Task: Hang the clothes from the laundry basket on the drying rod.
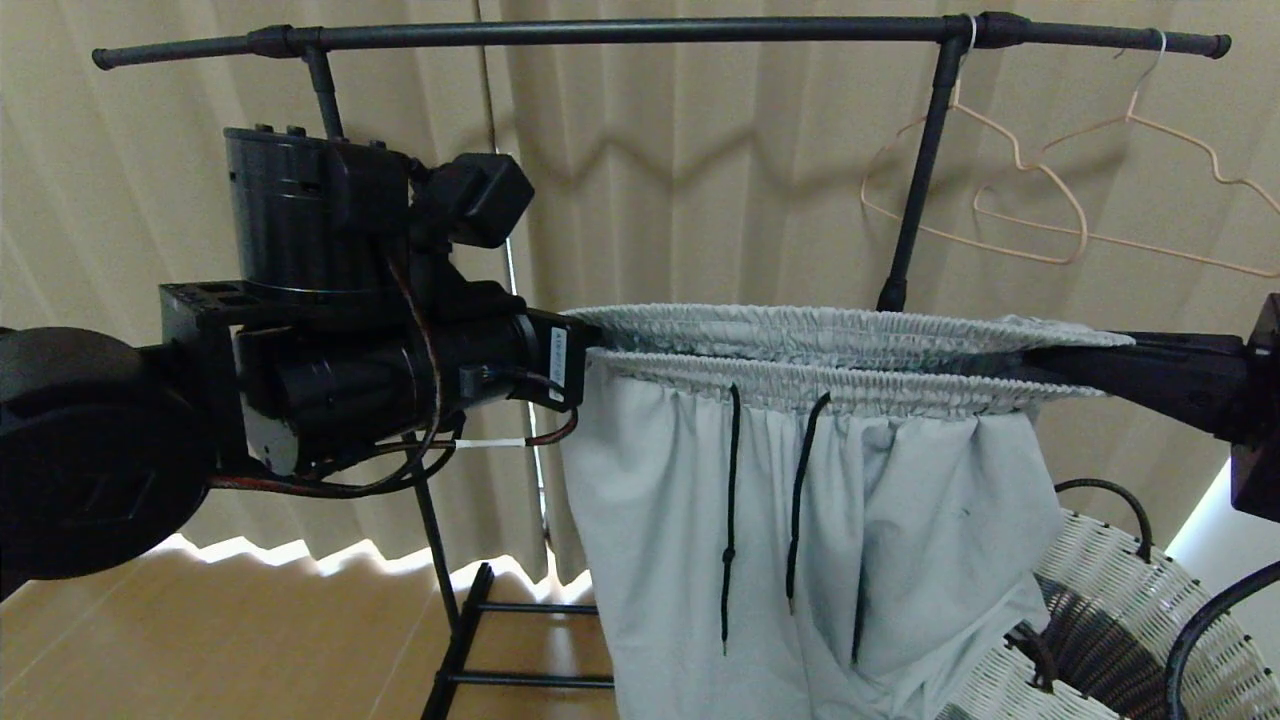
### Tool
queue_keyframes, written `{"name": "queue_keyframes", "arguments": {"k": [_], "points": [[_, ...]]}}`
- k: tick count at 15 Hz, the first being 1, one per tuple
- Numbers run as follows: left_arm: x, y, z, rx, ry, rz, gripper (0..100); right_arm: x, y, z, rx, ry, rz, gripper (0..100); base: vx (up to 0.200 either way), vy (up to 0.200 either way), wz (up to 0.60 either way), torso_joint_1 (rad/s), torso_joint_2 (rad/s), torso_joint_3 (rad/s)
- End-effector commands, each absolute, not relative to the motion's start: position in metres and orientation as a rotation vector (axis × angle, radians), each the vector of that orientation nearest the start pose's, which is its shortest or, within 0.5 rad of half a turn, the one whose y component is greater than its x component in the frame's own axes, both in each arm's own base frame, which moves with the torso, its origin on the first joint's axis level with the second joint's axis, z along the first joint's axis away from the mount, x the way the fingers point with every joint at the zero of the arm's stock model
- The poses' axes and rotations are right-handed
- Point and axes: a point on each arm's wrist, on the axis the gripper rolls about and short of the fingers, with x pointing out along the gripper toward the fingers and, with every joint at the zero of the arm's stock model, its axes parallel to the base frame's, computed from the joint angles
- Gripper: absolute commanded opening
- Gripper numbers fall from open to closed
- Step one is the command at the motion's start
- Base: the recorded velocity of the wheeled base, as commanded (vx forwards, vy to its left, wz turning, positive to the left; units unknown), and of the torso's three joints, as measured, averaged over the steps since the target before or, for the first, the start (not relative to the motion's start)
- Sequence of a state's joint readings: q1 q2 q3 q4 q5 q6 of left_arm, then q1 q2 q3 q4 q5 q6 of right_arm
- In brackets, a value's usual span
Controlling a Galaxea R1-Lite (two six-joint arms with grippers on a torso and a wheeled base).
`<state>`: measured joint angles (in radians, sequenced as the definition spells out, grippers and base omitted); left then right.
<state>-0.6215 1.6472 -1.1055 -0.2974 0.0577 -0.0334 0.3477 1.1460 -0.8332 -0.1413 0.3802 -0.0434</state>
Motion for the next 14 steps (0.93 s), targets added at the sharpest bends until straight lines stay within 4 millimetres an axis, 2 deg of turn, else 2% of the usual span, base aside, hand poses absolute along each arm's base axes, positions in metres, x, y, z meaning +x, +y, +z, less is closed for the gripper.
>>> {"name": "queue_keyframes", "arguments": {"k": [1,5,10,14], "points": [[0.253,-0.179,0.245,0.056,0.261,-0.554,0,0.156,0.065,0.273,-0.058,0.162,0.723,0,0.0,0.0,0.0,0.0,0.0,0.0],[0.235,-0.167,0.252,0.074,0.314,-0.557,0,0.178,0.06,0.267,-0.133,0.169,0.602,0,0.0,0.0,0.0,0.0,0.0,0.0],[0.222,-0.164,0.253,0.084,0.33,-0.584,0,0.218,0.072,0.266,-0.13,0.044,0.584,0,0.0,0.0,0.0,0.0,0.0,0.0],[0.2,-0.166,0.256,0.092,0.318,-0.638,0,0.234,0.079,0.27,-0.124,-0.024,0.589,0,0.0,0.0,0.0,0.0,0.0,0.0]]}}
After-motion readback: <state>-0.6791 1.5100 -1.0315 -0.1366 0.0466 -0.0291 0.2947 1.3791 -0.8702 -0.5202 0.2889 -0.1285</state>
